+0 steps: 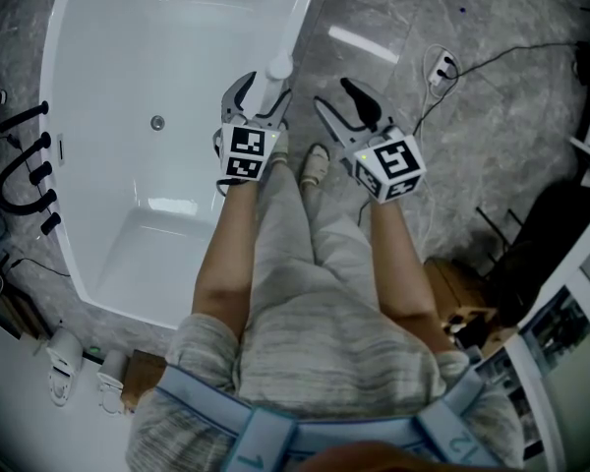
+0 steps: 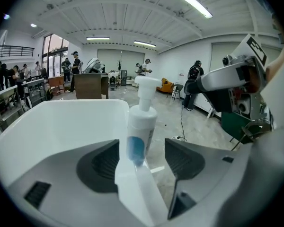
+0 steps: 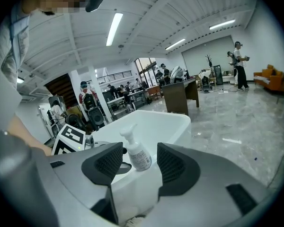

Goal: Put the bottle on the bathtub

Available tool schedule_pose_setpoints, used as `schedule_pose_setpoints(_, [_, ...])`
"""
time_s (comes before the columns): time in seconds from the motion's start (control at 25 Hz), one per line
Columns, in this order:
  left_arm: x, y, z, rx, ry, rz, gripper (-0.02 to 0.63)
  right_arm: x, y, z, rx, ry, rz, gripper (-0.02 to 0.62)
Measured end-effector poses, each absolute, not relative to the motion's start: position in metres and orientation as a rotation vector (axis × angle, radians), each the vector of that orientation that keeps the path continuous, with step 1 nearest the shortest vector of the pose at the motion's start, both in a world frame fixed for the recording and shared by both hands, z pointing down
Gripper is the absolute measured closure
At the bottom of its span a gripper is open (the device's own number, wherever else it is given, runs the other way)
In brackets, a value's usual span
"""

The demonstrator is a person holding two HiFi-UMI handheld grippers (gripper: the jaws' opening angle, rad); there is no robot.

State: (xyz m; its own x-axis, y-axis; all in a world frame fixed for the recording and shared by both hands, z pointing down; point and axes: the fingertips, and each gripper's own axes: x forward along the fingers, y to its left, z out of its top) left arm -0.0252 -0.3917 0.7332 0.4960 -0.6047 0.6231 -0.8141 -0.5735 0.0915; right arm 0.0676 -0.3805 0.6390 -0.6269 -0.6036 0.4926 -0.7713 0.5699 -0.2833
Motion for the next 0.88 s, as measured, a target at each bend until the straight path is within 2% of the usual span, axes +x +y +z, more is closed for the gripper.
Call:
schedule_pose_setpoints(0.48, [-0.036, -0.369, 0.668, 2.326, -1.174, 0.552, 0.321, 0.061, -0.369, 0.596, 1.087, -2.504, 0.648, 0.373])
schedule_pose_setpoints(0.88, [-0.019, -0.342, 0.591, 2.357, -1.061, 0.414, 0.322, 0.052, -0.348, 0.543, 0.964, -2.577, 0.607, 0.373])
